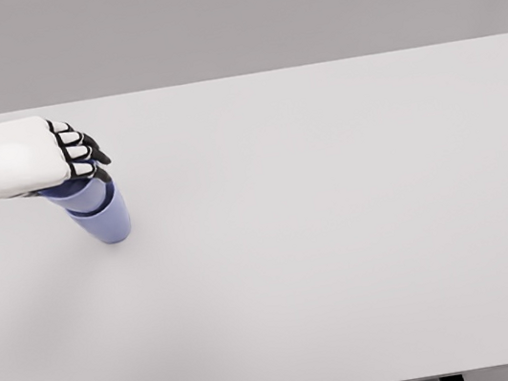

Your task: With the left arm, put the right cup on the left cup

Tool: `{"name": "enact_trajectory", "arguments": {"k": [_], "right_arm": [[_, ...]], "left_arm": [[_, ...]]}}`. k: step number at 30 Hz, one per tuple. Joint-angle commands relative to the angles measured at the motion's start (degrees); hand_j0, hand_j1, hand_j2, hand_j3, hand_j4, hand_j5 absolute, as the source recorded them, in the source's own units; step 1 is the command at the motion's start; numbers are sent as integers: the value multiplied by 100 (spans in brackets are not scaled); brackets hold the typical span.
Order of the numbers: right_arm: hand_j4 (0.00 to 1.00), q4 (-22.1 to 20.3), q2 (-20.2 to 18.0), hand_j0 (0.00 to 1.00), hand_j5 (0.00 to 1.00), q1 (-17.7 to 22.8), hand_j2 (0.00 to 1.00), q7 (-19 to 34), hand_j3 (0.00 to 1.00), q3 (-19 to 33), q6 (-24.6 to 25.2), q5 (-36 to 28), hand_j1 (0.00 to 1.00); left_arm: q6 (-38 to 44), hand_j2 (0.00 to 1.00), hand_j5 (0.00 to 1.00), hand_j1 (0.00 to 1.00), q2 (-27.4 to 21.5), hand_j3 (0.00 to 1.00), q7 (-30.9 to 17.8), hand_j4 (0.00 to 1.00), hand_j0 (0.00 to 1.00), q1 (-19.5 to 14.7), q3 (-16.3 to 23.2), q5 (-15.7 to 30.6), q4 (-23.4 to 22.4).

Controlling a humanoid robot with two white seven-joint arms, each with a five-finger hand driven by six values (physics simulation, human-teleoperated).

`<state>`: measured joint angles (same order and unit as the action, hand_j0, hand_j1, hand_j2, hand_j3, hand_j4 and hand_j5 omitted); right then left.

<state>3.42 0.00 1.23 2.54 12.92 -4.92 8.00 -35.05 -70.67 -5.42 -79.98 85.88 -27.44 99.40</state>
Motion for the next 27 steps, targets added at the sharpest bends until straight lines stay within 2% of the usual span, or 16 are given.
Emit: {"name": "enact_trajectory", "arguments": {"k": [1,12,27], "right_arm": [[100,0,0,100,100,0,100,1,100,0,0,0,100],[100,0,0,100,100,0,100,1,100,0,0,0,100],[100,0,0,100,100,0,100,1,100,0,0,0,100]], "left_arm": [[5,78,78,78,1,78,-21,78,78,0,-19,10,0],[5,85,85,85,97,85,-12,85,85,0,-45,10,0],[5,88,88,88,97,88,-12,88,88,0,-45,1,-8]]}}
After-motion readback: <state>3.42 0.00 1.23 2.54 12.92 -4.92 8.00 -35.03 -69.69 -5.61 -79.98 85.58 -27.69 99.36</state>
